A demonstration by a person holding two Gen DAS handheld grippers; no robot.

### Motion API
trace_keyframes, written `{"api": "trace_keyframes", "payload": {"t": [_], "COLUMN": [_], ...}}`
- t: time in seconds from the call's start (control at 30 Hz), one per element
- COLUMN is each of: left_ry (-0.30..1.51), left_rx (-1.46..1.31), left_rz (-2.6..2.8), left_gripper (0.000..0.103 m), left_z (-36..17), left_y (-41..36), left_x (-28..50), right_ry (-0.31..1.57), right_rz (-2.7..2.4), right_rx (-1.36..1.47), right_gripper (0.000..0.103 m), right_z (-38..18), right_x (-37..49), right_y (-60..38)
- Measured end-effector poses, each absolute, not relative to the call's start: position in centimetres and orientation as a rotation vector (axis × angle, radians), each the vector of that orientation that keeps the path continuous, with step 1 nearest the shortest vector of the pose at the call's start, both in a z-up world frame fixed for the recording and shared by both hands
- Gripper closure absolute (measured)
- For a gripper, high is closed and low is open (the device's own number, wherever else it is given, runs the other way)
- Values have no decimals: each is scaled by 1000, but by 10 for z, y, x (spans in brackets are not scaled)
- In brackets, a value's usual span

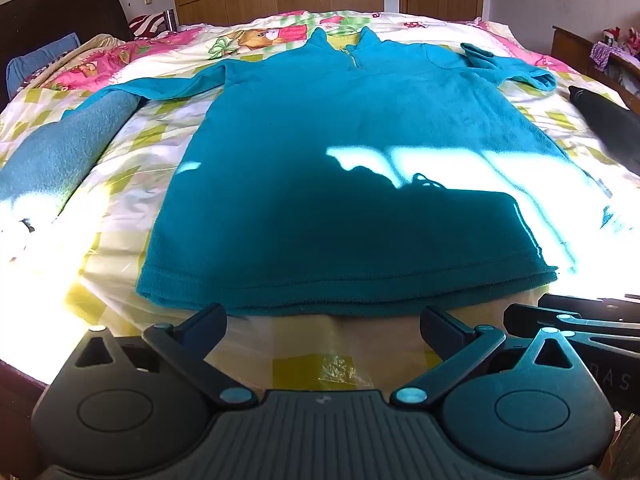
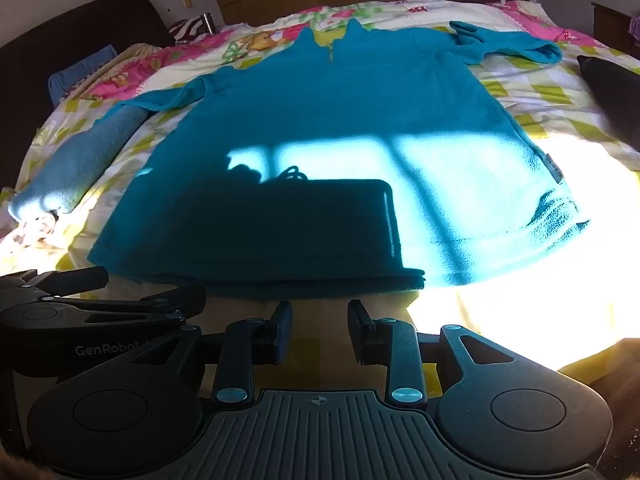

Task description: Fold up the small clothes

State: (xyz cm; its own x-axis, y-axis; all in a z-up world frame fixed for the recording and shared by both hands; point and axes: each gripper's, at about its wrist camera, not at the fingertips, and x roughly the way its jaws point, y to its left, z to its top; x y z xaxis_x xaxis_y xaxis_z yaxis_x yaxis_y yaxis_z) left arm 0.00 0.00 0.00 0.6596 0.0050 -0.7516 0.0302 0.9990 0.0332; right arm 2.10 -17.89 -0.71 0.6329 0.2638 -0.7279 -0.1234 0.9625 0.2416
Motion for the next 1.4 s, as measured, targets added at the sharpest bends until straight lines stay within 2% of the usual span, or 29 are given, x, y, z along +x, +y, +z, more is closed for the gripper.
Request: {"api": "trace_keyframes", "payload": {"t": [1.4], "left_ry": [844], "left_rx": [76], "left_rz": [-13], "left_gripper": [0], "left_z": [3], "left_y": [-2], "left_x": [0], "right_ry": [866], "right_rz": [227], "right_rx": [185], "right_gripper": [73], "right_z": [-8], "right_x": [22], "right_y": [-180]}}
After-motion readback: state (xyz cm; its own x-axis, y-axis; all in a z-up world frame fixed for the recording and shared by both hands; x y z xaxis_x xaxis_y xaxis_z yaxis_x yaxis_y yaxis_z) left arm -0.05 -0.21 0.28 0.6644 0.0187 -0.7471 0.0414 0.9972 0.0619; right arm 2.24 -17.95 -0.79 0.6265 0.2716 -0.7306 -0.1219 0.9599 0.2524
